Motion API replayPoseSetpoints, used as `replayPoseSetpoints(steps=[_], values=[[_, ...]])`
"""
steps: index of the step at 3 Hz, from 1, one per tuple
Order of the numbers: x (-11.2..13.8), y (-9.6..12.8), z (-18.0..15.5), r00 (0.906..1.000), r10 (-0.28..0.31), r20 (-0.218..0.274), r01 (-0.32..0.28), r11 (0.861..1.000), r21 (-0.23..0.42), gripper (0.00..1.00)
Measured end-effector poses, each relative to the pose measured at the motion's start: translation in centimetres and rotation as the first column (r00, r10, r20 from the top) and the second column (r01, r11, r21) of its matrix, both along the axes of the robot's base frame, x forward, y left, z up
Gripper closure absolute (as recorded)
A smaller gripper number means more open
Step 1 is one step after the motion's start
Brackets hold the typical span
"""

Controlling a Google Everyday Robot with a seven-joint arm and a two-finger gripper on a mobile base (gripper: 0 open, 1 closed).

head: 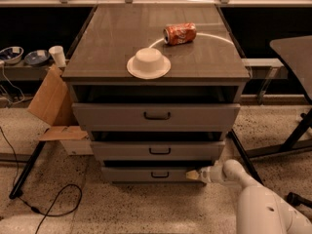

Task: Close bottom drawer

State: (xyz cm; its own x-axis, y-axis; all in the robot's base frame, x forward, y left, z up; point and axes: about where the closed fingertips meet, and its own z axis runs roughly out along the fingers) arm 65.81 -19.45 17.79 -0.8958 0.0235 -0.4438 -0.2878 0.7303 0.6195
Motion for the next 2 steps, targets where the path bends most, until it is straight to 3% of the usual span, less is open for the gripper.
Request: replayPoseSetpoints(steps=[2], values=[[-1.4,-0.96,-0.02,0.9994,-0.034,-0.011,0.034,0.999,0.006,1.0]])
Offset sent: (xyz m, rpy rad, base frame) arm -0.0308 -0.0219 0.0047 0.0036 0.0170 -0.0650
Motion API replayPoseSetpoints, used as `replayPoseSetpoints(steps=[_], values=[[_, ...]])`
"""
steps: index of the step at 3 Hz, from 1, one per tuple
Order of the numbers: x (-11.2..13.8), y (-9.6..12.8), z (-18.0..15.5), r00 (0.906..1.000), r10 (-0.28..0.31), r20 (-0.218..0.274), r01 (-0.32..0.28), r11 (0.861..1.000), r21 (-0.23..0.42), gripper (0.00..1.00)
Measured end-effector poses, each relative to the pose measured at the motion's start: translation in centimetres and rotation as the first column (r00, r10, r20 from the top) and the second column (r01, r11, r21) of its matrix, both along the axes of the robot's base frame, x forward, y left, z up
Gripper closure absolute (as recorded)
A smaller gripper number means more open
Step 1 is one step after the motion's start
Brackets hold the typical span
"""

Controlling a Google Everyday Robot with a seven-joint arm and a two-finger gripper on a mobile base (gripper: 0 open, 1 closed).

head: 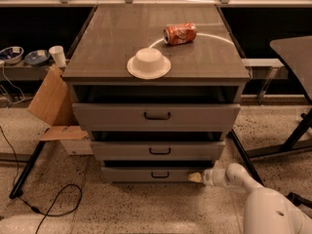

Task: Close bottom drawer

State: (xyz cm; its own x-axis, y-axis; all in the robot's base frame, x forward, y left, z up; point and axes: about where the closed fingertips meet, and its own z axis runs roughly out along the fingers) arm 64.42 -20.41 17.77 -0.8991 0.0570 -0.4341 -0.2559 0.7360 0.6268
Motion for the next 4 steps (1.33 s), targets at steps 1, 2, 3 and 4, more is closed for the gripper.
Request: replayPoseSetpoints(steps=[1,2,3,4], values=[[-1.35,-0.39,0.22,0.9999,-0.013,-0.004,0.013,1.0,-0.002,1.0],[-1.89,-0.19,0.09,0.9999,-0.012,-0.011,0.012,1.0,0.0,0.85],[-1.89,-0.19,0.09,0.9999,-0.012,-0.011,0.012,1.0,0.0,0.62],[-1.9,-0.19,0.09,0.9999,-0.012,-0.011,0.012,1.0,0.0,0.39]])
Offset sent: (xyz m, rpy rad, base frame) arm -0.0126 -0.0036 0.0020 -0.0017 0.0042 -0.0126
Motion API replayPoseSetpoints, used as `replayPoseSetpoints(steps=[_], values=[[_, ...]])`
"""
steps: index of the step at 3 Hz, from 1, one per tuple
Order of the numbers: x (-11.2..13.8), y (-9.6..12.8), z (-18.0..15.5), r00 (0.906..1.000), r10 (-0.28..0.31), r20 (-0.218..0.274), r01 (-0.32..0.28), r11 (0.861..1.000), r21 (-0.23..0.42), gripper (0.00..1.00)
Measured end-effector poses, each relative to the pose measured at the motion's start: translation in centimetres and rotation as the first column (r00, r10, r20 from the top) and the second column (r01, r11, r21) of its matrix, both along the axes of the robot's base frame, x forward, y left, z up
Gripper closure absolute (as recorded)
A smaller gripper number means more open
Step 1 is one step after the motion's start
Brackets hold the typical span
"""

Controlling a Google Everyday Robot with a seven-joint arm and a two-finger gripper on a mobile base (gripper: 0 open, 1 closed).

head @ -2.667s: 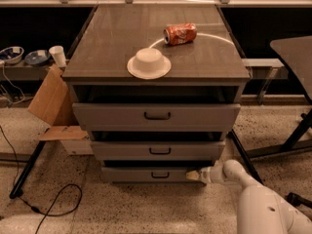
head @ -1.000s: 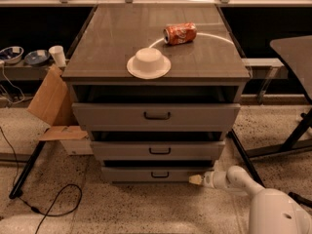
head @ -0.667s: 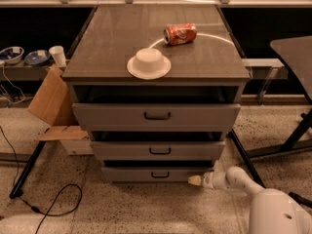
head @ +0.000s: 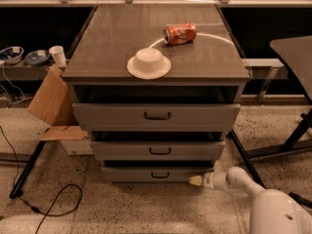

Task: Close bottom drawer

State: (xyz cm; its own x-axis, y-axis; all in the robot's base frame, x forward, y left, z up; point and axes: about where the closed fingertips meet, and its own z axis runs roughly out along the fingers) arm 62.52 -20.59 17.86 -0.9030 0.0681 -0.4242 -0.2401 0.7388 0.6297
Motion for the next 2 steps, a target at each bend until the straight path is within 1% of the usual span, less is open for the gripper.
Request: replayPoseSetpoints(steps=[1,2], values=[[0.0,0.0,0.0,1.0,0.0,0.0,0.0,1.0,0.0,0.15],[0.0,0.0,0.0,1.0,0.0,0.0,0.0,1.0,0.0,0.0]])
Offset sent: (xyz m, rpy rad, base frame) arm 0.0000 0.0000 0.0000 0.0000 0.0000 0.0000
